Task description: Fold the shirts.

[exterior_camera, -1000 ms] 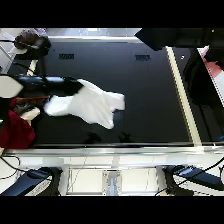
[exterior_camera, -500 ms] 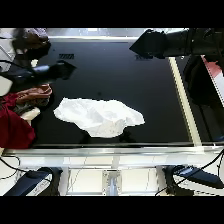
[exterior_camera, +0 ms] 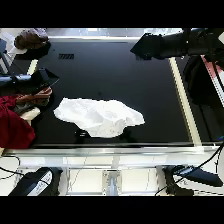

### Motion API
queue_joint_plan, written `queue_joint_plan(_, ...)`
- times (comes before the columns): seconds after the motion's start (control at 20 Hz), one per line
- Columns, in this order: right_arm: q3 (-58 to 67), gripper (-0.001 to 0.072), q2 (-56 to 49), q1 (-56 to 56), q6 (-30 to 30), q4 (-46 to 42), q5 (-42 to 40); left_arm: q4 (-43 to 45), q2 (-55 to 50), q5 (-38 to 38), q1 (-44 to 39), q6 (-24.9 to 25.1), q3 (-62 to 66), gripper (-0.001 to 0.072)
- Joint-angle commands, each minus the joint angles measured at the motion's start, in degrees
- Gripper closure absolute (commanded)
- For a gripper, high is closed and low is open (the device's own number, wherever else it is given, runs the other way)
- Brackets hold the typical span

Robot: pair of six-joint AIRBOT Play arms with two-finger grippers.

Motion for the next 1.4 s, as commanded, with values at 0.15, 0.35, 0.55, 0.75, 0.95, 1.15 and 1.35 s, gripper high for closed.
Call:
queue_joint_plan(0.15,-0.1,0.0268,-7.5,0.1,-0.4,-3.6,6.1,0.0,-8.1,-1.7,0.5,-0.2,-2.8,0.0049)
queue_joint_plan(0.35,-0.1,0.0268,-15.5,0.1,-5.4,-3.6,17.6,0.2,-19.7,3.2,1.3,0.6,-3.6,0.0049)
queue_joint_plan(0.55,0.0,0.0268,-20.0,0.0,-10.2,-7.5,23.1,0.2,-27.7,16.7,2.2,19.0,-3.5,0.0049)
queue_joint_plan(0.75,0.0,0.0269,-20.1,0.0,-11.2,-13.7,23.3,0.2,-33.8,17.9,2.2,35.0,-1.6,0.005)
queue_joint_plan(0.95,0.0,0.0269,-20.1,0.0,-11.1,-13.7,23.8,0.2,-40.1,16.0,1.6,37.6,4.0,0.0051)
queue_joint_plan(1.15,0.0,0.0269,-20.1,0.0,-11.1,-13.7,23.8,0.3,-45.4,5.6,1.6,39.9,8.6,0.0059)
queue_joint_plan(1.35,0.0,0.0269,-20.1,0.0,-11.1,-13.7,23.6,3.4,-46.0,0.9,1.6,41.0,8.6,0.0089)
